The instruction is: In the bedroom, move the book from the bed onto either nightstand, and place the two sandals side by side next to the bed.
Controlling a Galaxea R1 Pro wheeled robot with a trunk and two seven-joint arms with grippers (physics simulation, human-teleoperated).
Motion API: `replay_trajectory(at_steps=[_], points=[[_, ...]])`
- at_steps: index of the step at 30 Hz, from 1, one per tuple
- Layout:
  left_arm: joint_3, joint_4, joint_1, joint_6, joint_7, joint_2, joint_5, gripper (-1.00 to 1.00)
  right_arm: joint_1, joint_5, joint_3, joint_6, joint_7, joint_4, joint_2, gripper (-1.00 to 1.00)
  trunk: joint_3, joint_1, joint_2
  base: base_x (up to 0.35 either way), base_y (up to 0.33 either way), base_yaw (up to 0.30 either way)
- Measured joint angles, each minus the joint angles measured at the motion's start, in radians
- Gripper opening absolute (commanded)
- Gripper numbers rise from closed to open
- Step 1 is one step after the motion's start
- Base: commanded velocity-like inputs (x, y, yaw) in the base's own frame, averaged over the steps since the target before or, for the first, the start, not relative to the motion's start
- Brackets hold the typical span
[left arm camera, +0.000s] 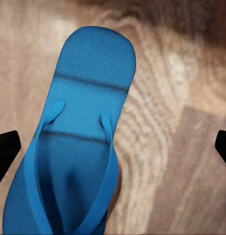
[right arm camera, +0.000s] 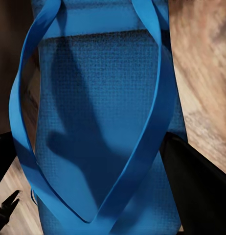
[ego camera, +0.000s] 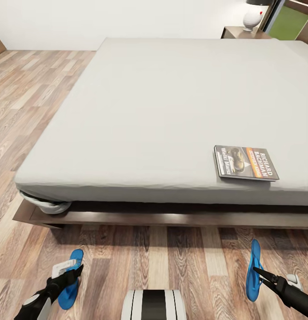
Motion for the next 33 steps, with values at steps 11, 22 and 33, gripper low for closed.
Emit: replay_trajectory(at_steps=[11, 22, 33], points=[[0.132, 0.005, 0.009, 0.058, -0.506, 0.150, 0.104, 1.00, 0.000, 0.007, 0.002, -0.003, -0.007, 0.003, 0.005, -1.00, 0.000, 0.000, 0.000, 0.000, 0.000, 0.000], [0.134, 0.005, 0.011, 0.061, -0.517, 0.147, 0.102, 1.00, 0.000, 0.083, 0.017, -0.083, -0.402, -0.013, 0.007, -1.00, 0.000, 0.000, 0.000, 0.000, 0.000, 0.000], [0.131, 0.007, 0.011, 0.061, -0.517, 0.142, 0.100, 1.00, 0.000, 0.193, 0.315, -0.178, -0.822, -0.140, 0.034, -1.00, 0.000, 0.000, 0.000, 0.000, 0.000, 0.000]])
